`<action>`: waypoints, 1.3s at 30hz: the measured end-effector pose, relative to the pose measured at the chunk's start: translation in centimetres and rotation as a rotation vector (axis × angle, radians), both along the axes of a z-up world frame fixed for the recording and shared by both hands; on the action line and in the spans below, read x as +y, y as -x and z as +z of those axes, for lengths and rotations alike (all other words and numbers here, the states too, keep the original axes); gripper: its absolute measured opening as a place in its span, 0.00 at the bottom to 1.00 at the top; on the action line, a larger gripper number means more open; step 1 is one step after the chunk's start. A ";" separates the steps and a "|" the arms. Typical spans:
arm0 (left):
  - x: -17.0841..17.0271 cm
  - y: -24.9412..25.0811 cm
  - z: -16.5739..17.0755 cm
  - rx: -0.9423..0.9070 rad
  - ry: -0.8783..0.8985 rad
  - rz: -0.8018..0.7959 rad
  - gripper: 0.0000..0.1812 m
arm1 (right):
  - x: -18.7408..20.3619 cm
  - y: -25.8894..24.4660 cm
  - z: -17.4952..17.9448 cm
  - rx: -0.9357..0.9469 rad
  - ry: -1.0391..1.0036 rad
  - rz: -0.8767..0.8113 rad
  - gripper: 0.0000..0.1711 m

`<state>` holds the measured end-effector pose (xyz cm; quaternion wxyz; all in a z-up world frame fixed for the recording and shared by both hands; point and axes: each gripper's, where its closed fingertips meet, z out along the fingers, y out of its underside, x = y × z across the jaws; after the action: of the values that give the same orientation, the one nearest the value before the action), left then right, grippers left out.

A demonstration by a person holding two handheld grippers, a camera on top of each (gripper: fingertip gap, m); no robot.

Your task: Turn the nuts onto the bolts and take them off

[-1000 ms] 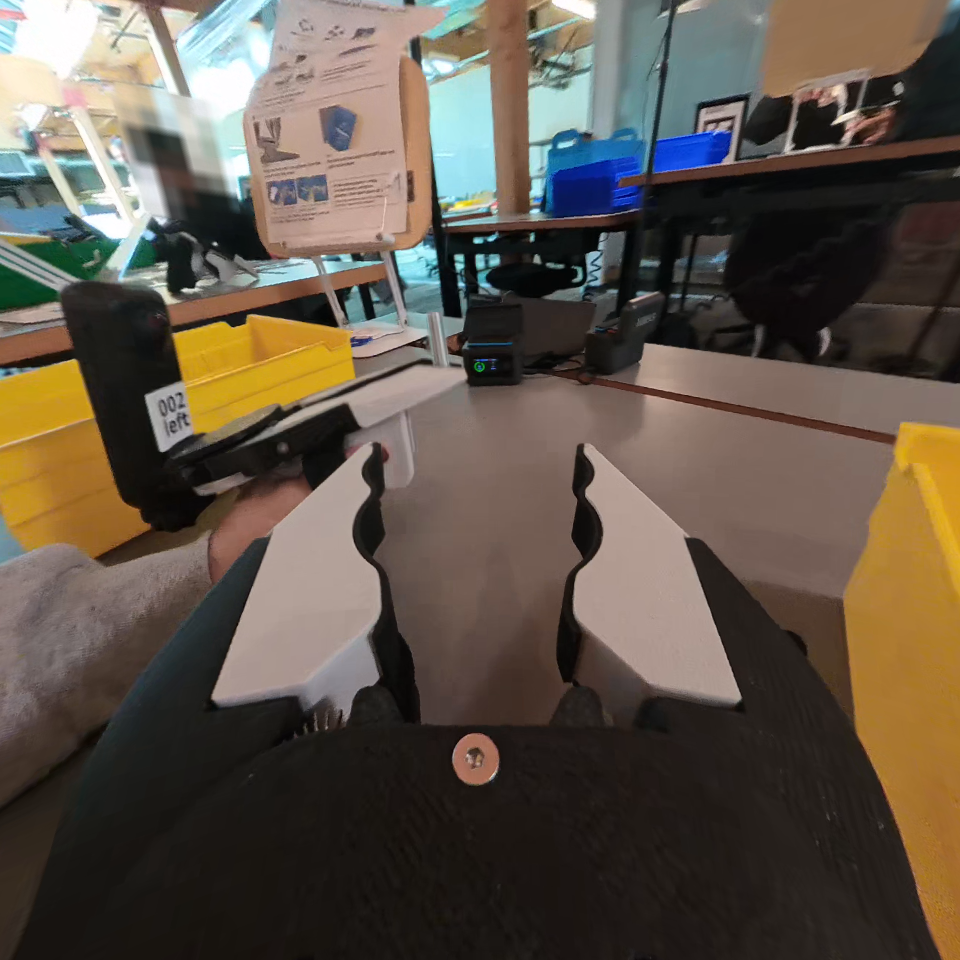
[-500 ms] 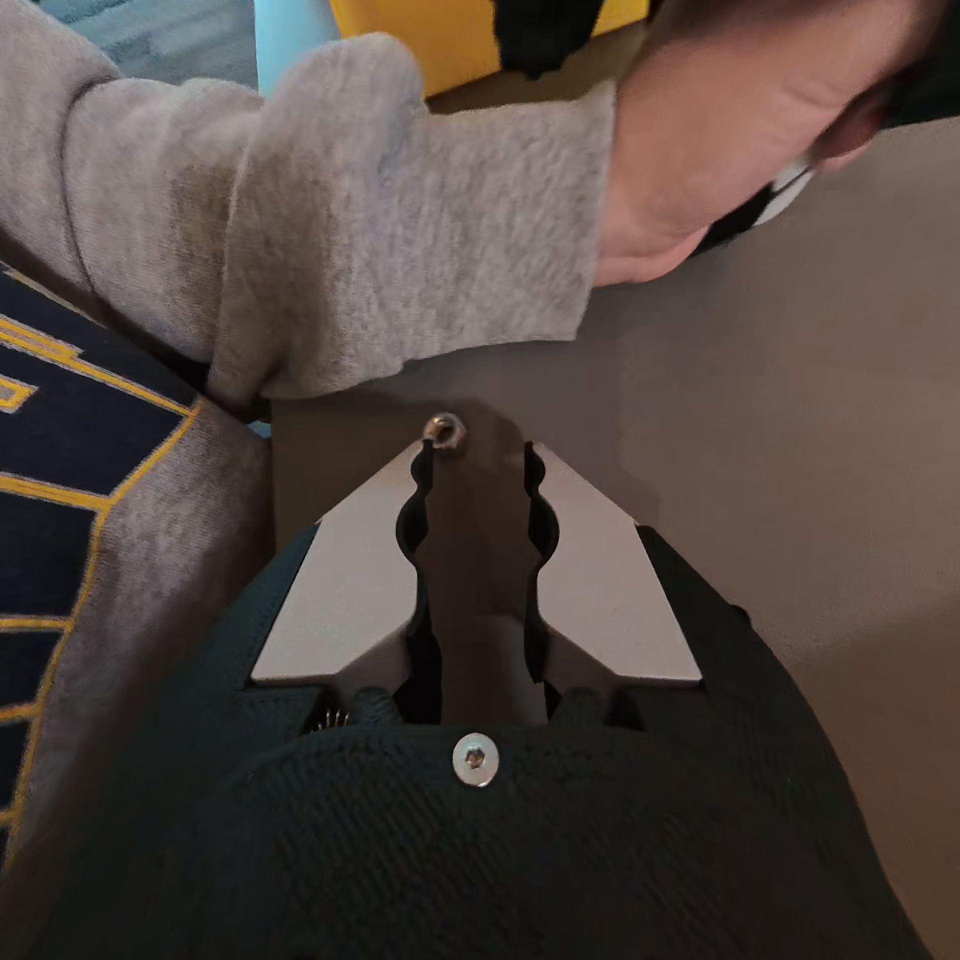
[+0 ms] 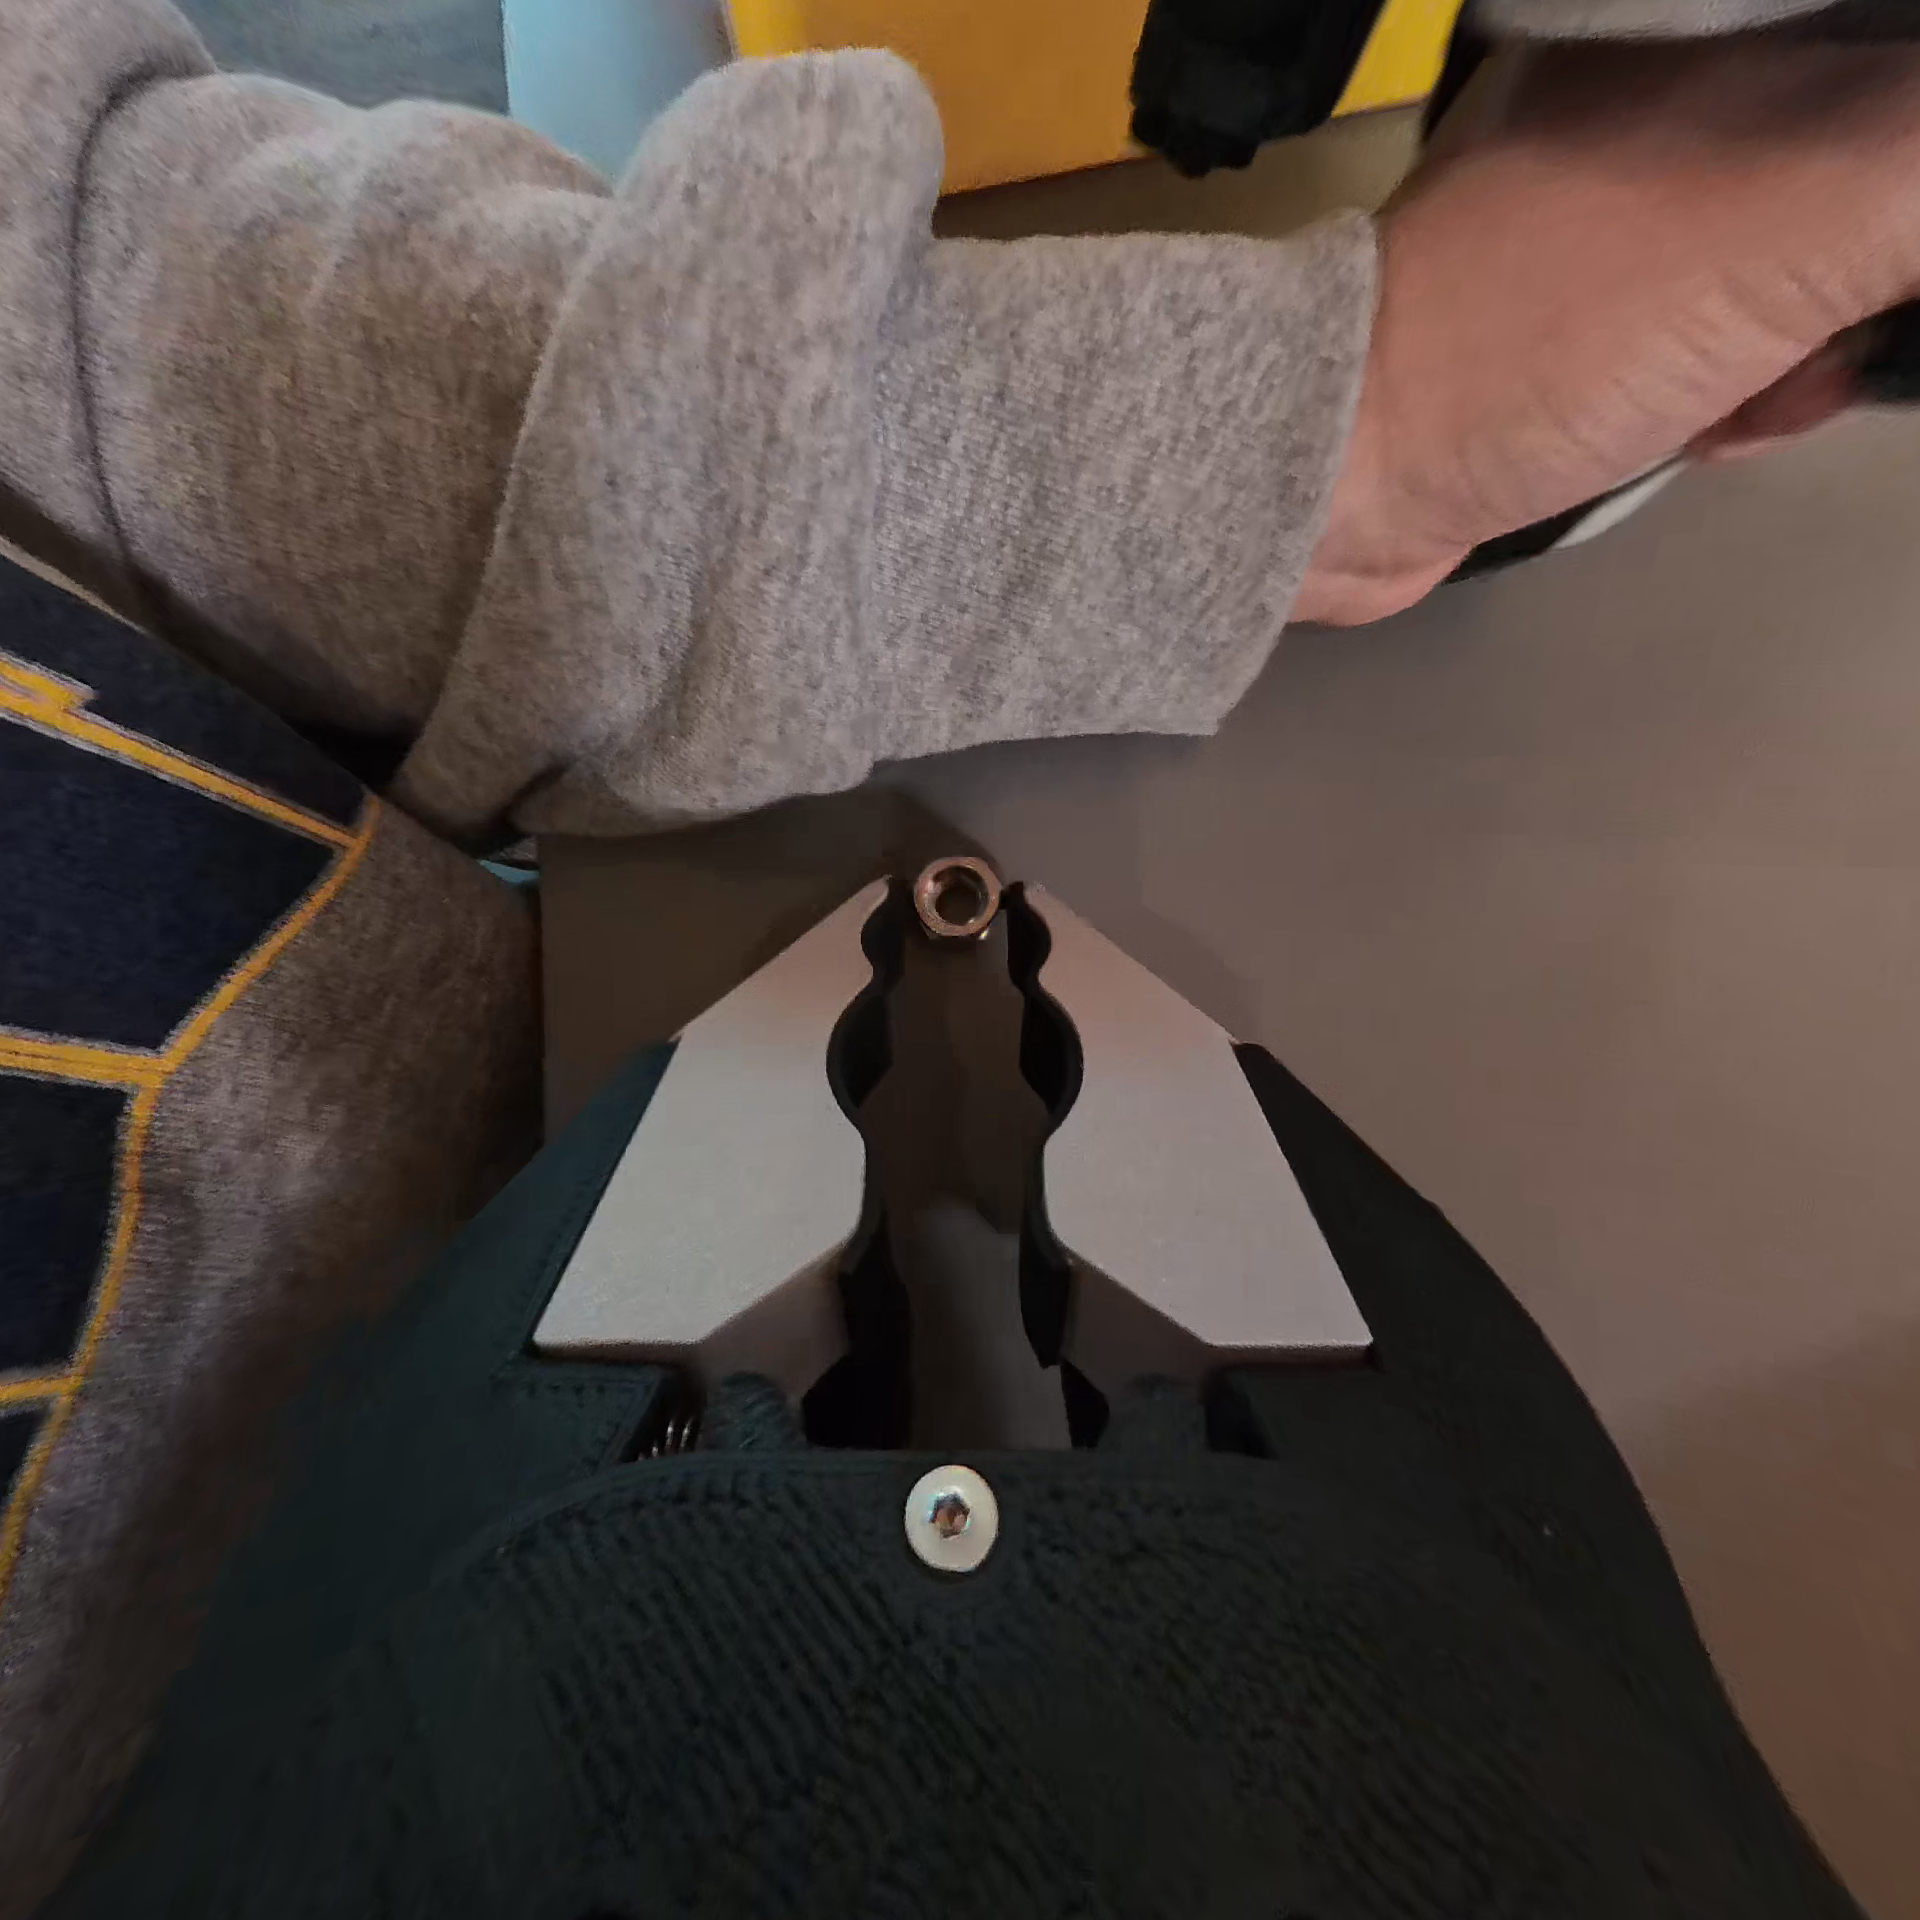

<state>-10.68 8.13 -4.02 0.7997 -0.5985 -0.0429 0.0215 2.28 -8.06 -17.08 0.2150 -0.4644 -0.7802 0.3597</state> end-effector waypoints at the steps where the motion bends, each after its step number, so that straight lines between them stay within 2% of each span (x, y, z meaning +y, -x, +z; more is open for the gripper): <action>1: 0.1 -0.6 0.1 0.000 -0.003 -0.052 0.09 | 1.4 0.4 1.2 0.038 -0.037 -0.018 0.11; 6: 0.5 -6.5 0.4 -0.026 -0.002 -0.468 0.09 | 10.7 1.8 12.4 0.244 -0.091 -0.134 0.10; 9: 0.1 -9.7 0.1 0.018 0.031 -0.640 0.08 | 13.0 1.7 15.9 0.218 -0.105 -0.064 0.10; 12: -0.2 -11.7 -0.3 0.058 0.064 -0.740 0.09 | 13.7 1.7 16.5 0.145 -0.101 0.033 0.10; 19: -0.8 -13.4 -0.7 0.087 0.094 -0.830 0.09 | 13.6 1.2 15.4 0.012 -0.118 0.155 0.10; 25: -1.9 -14.2 0.1 0.006 0.051 -0.975 0.09 | 13.1 0.4 15.8 -0.040 -0.061 0.276 0.10; 31: -0.9 -13.7 -0.8 0.052 0.113 -0.860 0.08 | 13.8 1.1 15.1 -0.083 0.066 0.150 0.10; 35: 0.6 -12.5 -1.5 0.023 0.171 -0.724 0.08 | 15.5 2.2 14.4 -0.066 0.088 -0.080 0.10; 39: 1.9 -11.3 -2.6 0.043 0.247 -0.558 0.09 | 17.2 3.2 13.5 -0.025 0.138 -0.400 0.10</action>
<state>0.67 10.03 -6.57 0.6966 -0.6793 0.1429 -0.1812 -0.90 9.16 -3.54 0.2401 -0.6280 -0.6487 0.3565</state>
